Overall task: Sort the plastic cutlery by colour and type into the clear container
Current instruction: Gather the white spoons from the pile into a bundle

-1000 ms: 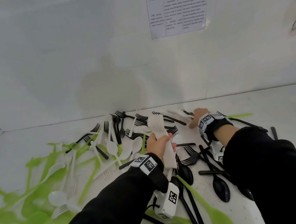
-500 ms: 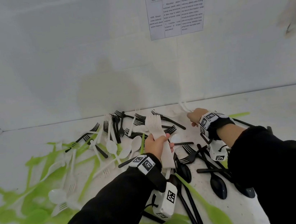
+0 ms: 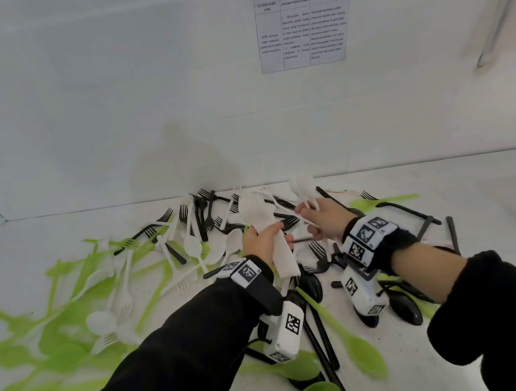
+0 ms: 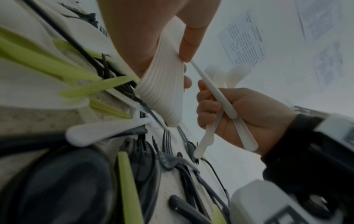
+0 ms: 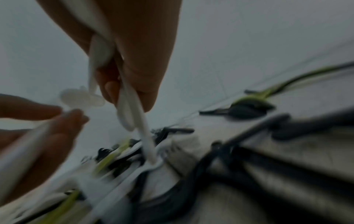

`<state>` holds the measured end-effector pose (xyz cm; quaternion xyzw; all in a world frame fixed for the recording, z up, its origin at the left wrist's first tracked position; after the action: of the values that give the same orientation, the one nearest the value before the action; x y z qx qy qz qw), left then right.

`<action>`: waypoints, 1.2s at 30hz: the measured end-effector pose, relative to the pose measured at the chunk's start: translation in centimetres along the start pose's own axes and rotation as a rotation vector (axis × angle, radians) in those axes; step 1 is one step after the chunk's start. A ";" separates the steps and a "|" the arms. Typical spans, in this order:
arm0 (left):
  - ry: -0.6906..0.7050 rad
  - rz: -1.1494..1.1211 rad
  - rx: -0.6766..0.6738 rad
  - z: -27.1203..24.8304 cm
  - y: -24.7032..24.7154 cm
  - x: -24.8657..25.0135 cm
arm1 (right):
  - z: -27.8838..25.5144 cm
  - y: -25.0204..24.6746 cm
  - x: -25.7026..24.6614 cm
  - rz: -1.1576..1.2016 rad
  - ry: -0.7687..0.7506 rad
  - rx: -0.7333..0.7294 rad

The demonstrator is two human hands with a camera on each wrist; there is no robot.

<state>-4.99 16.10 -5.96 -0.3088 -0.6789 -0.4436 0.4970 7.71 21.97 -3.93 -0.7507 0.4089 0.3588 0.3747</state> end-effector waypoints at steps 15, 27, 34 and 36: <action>-0.009 -0.085 0.047 -1.5 -2.0 -0.2 | -4.6 2.9 -0.8 -0.330 -0.205 0.251; 0.025 -0.063 0.053 -2.5 -2.9 0.2 | -7.3 5.2 0.0 -0.255 -0.338 0.211; 0.006 -0.075 0.025 -3.7 -3.2 0.1 | -7.8 5.4 0.6 -0.205 -0.298 0.232; 0.008 -0.096 0.026 -3.8 -3.4 0.0 | -7.6 5.1 0.7 -0.145 -0.285 0.241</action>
<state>-6.42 11.22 -6.55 -0.2676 -0.6968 -0.4592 0.4817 5.25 13.24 -2.42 -0.6697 0.3364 0.3821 0.5408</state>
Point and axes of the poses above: each hand's wrist, its own z-axis towards the middle knuckle, its own y-axis out of the palm, x = y × z, the point moved 5 cm from there along z, towards the middle knuckle, and after that the axes turned 15 degrees about y, right-handed, at the moved point
